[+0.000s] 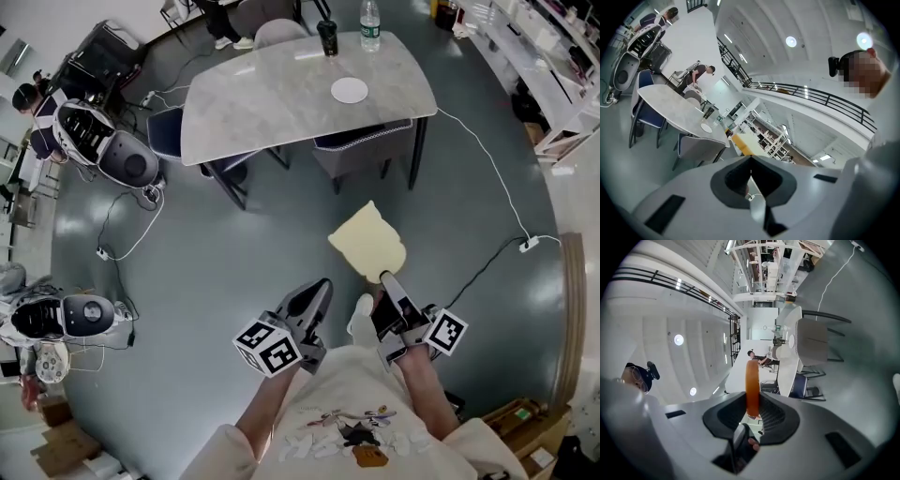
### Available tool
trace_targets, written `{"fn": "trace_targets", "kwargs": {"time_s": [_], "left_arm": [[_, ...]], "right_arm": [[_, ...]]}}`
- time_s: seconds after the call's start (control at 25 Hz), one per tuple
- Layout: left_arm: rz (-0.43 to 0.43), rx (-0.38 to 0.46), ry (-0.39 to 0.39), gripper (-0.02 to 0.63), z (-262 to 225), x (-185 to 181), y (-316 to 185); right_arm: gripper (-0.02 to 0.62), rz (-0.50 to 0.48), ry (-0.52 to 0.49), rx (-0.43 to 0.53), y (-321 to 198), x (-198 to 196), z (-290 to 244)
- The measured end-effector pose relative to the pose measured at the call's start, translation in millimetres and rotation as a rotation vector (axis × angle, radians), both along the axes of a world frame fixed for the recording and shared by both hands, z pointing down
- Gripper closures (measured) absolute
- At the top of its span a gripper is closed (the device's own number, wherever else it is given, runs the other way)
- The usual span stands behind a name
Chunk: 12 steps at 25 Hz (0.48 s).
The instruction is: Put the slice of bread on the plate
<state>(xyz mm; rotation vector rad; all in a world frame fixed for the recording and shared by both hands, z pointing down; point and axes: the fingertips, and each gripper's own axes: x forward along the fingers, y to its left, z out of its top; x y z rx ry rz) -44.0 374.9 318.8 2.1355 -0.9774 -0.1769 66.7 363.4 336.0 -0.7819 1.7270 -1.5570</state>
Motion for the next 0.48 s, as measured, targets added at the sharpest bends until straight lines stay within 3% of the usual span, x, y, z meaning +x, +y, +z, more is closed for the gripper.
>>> {"fn": "trace_targets", "kwargs": {"time_s": [0.2, 0.36, 0.48], "left_arm": [[-0.034, -0.024, 0.013, 0.609, 2, 39, -25], [0.088, -0.062, -0.009, 0.609, 14, 80, -22], [0.093, -0.059, -0.020, 0.609, 19, 76, -36]], "right_arm": [[0.509, 0.009, -0.024, -0.033, -35, 35, 8], [0.509, 0.058, -0.029, -0.049, -40, 56, 12], [0.509, 0.052, -0.035, -0.062, -53, 44, 25]]}}
